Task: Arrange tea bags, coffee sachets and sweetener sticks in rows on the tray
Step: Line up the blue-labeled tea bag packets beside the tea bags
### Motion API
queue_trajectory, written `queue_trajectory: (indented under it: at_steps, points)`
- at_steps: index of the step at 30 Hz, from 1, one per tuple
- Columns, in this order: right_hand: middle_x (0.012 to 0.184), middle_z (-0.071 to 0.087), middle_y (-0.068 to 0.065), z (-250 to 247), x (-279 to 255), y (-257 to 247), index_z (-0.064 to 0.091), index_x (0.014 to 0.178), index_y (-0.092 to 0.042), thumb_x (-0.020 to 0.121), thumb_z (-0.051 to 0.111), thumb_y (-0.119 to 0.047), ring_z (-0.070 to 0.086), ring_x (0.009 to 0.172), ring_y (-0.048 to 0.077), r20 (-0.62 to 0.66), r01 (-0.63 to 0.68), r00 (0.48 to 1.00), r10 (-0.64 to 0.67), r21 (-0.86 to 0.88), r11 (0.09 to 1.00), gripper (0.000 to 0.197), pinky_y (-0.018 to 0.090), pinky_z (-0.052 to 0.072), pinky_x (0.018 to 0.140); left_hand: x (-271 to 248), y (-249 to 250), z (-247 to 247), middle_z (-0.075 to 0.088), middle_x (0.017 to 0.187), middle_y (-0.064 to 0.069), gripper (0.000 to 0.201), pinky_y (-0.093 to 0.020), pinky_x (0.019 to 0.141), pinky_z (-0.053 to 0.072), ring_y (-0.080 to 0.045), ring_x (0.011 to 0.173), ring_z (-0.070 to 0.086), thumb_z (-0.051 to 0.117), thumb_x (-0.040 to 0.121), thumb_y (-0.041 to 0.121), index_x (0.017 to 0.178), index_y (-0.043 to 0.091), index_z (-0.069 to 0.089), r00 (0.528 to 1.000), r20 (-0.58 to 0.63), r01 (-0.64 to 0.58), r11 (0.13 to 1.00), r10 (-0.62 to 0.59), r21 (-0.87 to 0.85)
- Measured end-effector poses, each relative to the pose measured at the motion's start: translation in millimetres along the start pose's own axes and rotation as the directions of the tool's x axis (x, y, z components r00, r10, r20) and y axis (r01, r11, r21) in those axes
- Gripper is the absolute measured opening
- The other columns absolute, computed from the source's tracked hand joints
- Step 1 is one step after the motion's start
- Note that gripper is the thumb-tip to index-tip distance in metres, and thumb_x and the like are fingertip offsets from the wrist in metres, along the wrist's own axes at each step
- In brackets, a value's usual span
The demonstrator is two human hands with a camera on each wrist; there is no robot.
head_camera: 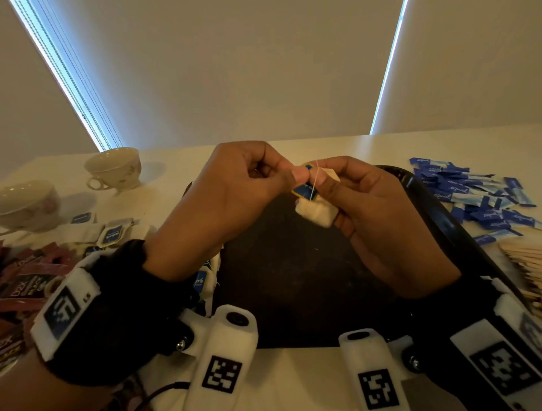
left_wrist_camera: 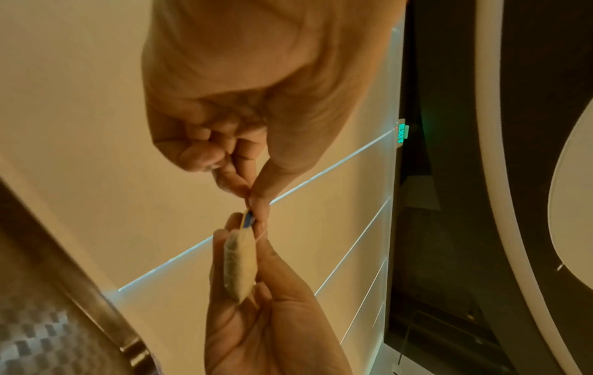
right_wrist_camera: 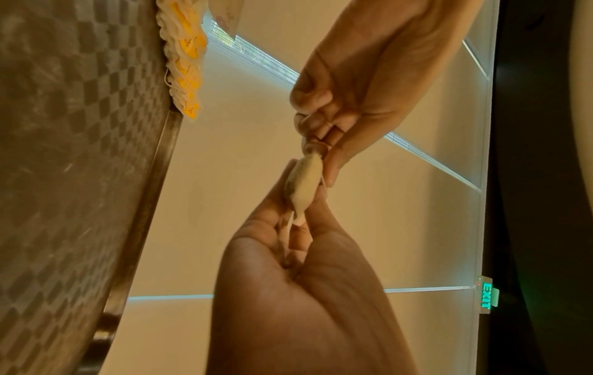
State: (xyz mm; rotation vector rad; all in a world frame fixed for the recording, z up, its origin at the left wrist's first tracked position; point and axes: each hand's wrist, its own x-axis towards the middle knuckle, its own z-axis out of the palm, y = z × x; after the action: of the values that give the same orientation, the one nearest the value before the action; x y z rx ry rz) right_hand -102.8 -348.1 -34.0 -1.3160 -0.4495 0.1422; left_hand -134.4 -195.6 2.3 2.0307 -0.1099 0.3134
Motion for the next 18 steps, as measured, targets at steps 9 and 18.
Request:
queue_trajectory:
  at_steps: [9,18]
  points:
    - [0.105,0.07,0.004,3.3,1.5,-6.4,0.064,0.105,-0.012,0.077,0.052,-0.018,0.067,0.094,0.012,0.066,-0.097,0.994,0.085,0.207,0.974,0.031,0.022,0.055,0.069,1.1,0.3,0.4,0.05,0.055,0.006,0.017,-0.016,0.045,0.03,-0.003,0.048,0.035,0.065,0.082,0.03,0.075,0.015,0.066,0.988,0.035,0.156,0.976,-0.152,-0.152]
    - [0.104,0.07,0.004,0.3,2.9,-5.3,0.066,0.103,-0.011,0.09,0.044,0.001,0.067,0.095,0.013,0.028,-0.114,0.993,0.11,0.199,0.973,0.028,0.025,0.057,0.073,1.0,2.9,-3.1,0.064,0.076,-0.014,0.013,-0.008,0.046,0.035,0.002,0.048,0.046,0.067,0.08,0.029,0.073,0.018,0.065,0.998,-0.002,0.061,0.993,-0.061,-0.1]
